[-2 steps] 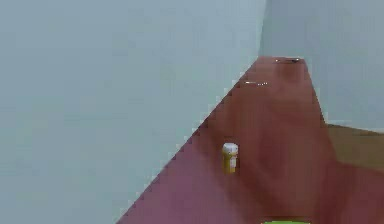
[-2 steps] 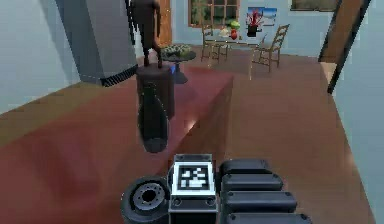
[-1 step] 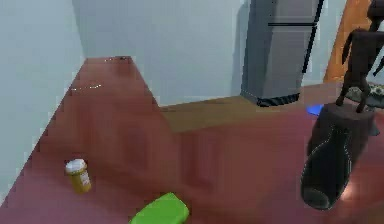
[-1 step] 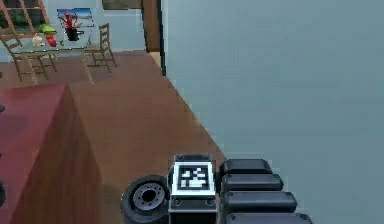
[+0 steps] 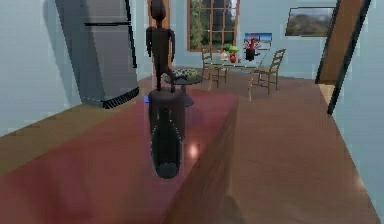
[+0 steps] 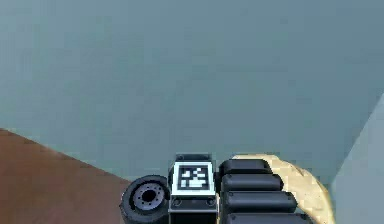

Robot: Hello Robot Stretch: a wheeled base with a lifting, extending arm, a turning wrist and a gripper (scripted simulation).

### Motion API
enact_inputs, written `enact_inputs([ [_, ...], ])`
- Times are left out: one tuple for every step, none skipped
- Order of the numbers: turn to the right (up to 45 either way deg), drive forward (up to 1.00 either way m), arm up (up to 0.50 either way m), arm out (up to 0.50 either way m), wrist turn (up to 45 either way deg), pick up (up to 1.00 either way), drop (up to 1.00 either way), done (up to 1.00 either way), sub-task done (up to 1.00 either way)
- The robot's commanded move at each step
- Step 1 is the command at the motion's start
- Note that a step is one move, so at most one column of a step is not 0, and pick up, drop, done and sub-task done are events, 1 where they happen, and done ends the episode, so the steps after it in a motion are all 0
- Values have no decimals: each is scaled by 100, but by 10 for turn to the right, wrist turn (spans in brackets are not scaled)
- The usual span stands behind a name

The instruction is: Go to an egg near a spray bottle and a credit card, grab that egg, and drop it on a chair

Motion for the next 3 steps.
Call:
enact_inputs([
  [330,0,0,0,0,0,0,0,0],
  [0,35,0,0,0,0,0,0,0],
  [-30,0,0,0,0,0,0,0,0],
])
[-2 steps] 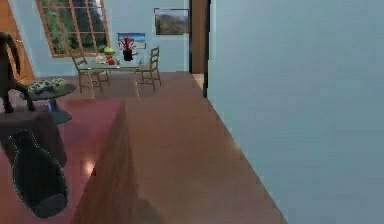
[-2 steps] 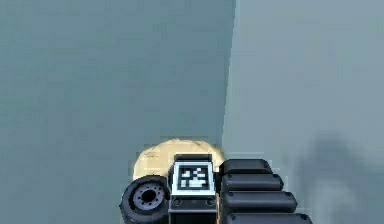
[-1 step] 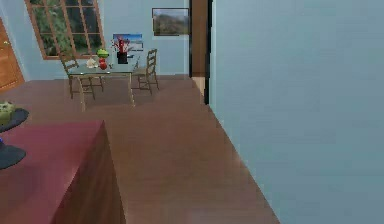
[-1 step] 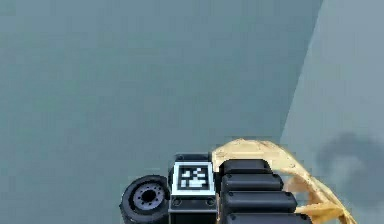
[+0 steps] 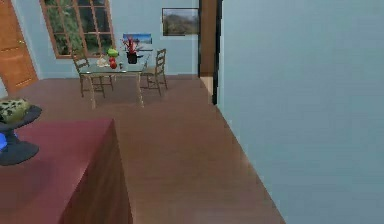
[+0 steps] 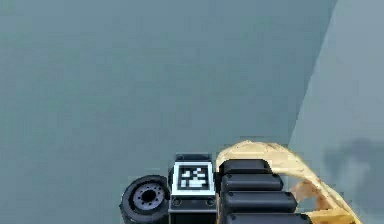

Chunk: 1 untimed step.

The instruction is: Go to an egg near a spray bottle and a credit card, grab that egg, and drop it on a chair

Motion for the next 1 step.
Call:
enact_inputs([
  [360,0,0,0,0,0,0,0,0],
])
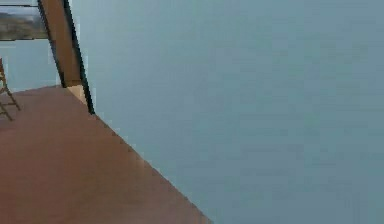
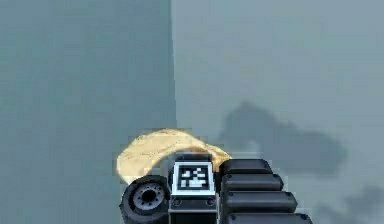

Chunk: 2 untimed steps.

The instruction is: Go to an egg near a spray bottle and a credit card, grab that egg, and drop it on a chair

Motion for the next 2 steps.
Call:
enact_inputs([
  [0,25,0,0,0,0,0,0,0],
  [-360,0,0,0,0,0,0,0,0],
])
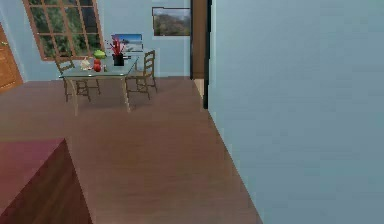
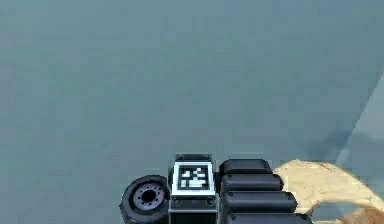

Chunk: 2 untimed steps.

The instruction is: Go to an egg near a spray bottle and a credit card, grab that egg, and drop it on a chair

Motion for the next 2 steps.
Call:
enact_inputs([
  [0,100,0,0,0,0,0,0,0],
  [-30,0,0,0,0,0,0,0,0],
])
